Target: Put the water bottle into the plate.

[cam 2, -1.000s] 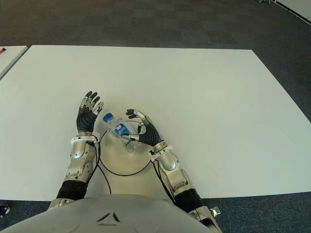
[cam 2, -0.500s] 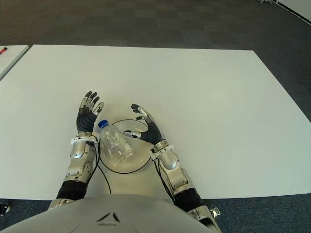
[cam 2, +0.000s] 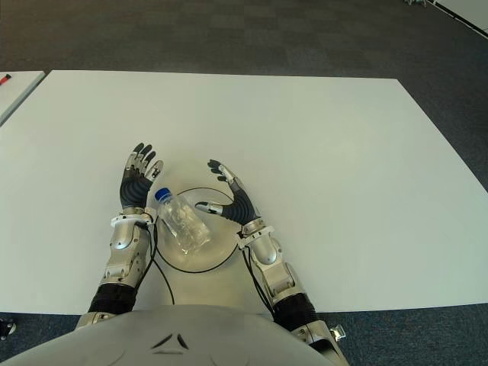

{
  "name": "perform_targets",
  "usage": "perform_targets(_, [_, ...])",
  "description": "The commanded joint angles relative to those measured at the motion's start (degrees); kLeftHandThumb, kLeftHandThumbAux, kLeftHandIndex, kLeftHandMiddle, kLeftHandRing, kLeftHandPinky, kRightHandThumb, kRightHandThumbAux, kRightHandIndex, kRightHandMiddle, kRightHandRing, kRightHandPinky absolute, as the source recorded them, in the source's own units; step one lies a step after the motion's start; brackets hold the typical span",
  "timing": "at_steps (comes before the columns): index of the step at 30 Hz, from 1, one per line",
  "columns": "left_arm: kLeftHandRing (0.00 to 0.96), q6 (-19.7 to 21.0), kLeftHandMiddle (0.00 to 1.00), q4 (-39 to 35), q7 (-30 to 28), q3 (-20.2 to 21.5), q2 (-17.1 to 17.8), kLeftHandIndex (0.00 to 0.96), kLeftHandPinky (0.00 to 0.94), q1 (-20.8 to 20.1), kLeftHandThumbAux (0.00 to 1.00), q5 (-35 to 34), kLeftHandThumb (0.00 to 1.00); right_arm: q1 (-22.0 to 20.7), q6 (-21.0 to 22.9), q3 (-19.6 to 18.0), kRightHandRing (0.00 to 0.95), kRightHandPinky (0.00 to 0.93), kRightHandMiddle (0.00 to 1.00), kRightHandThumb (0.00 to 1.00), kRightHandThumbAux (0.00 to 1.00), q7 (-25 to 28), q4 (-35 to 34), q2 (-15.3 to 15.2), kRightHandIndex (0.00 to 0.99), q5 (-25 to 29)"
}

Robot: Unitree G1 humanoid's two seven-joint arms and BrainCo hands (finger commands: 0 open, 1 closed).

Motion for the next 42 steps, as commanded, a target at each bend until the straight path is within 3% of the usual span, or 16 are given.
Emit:
perform_targets(1, [0.111, -0.06, 0.122, 0.63, -0.34, 0.19, -3.06, 0.113, 0.164, 0.69, 0.805, -0.55, 0.322, -0.41, -0.03, 0.05, 0.139, 0.179, 0.152, 0.573, 0.517, -0.12, 0.75, -0.33, 0.064, -0.85])
perform_targets(20, [0.115, -0.68, 0.125, 1.40, -0.56, 0.22, -2.86, 0.113, 0.161, 0.39, 0.809, -0.69, 0.317, -0.86, 0.27, -0.09, 0.122, 0.165, 0.142, 0.592, 0.560, 0.05, 1.34, -0.35, 0.055, -0.75])
perform_targets(32, [0.119, -0.40, 0.128, 1.45, -0.80, 0.42, -3.02, 0.115, 0.163, 0.33, 0.801, -1.76, 0.319, -1.62, -1.79, -0.69, 0.119, 0.153, 0.140, 0.554, 0.571, -2.32, 3.03, -0.21, 0.053, -1.27])
perform_targets(42, [0.117, -1.58, 0.125, 1.95, -0.88, 0.31, -2.66, 0.107, 0.168, 0.32, 0.798, -0.81, 0.314, -4.58, -5.28, -3.12, 0.118, 0.176, 0.132, 0.526, 0.543, -3.35, 5.27, -1.89, 0.043, -0.80])
